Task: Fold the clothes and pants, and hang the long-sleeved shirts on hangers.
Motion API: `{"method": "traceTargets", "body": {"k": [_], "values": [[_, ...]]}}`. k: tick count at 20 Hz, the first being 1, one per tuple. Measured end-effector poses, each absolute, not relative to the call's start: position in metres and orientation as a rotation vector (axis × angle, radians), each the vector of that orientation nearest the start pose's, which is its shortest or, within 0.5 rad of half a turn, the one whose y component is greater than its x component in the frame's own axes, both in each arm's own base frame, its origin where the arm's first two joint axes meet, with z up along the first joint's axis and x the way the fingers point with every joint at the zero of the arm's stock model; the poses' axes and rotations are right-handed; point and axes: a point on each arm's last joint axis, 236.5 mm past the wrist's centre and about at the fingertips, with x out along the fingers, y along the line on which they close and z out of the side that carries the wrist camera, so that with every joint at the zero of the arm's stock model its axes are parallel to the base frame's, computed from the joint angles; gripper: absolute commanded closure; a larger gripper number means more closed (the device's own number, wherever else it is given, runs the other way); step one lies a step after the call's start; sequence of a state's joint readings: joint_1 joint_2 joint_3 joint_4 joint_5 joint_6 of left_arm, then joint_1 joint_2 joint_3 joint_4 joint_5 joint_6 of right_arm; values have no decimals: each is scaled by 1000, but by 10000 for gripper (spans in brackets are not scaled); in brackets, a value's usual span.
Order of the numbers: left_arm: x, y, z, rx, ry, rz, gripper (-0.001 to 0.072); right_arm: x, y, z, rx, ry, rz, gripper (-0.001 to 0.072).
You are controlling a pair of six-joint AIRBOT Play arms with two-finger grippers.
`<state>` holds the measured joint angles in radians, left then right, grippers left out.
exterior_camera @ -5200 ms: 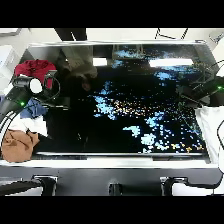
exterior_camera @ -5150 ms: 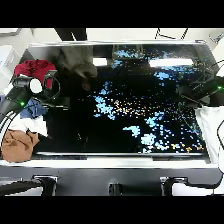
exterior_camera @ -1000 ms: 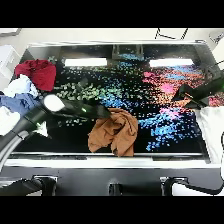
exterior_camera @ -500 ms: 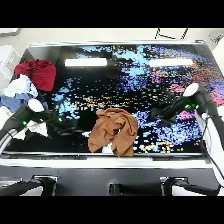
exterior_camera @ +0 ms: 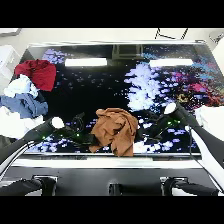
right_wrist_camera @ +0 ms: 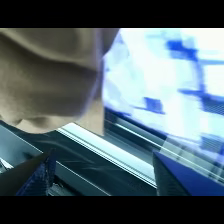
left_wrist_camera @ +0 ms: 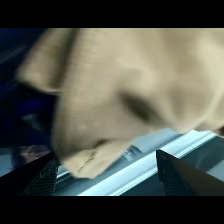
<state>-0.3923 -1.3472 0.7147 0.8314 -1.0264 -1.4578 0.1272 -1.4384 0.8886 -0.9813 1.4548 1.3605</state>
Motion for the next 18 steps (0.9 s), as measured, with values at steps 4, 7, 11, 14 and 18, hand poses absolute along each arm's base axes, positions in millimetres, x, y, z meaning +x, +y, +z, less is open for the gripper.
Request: {"method": "traceTargets", "body": {"k": [4, 7, 11, 14, 18], "values": [[214, -235, -110, -375, 1681, -524, 681, 205, 180, -76, 326, 1918, 633, 14], [215, -237, -109, -375, 1672, -529, 682, 194, 194, -83, 326, 1922, 653, 13], [218, -239, -100, -377, 1639, -546, 682, 180, 210, -95, 357, 1925, 649, 43], [220, -241, -92, -378, 1613, -560, 682, 183, 221, -104, 379, 1890, 612, 580], [229, -240, -75, -378, 1554, -576, 684, 188, 232, -108, 371, 1842, 590, 675]]}}
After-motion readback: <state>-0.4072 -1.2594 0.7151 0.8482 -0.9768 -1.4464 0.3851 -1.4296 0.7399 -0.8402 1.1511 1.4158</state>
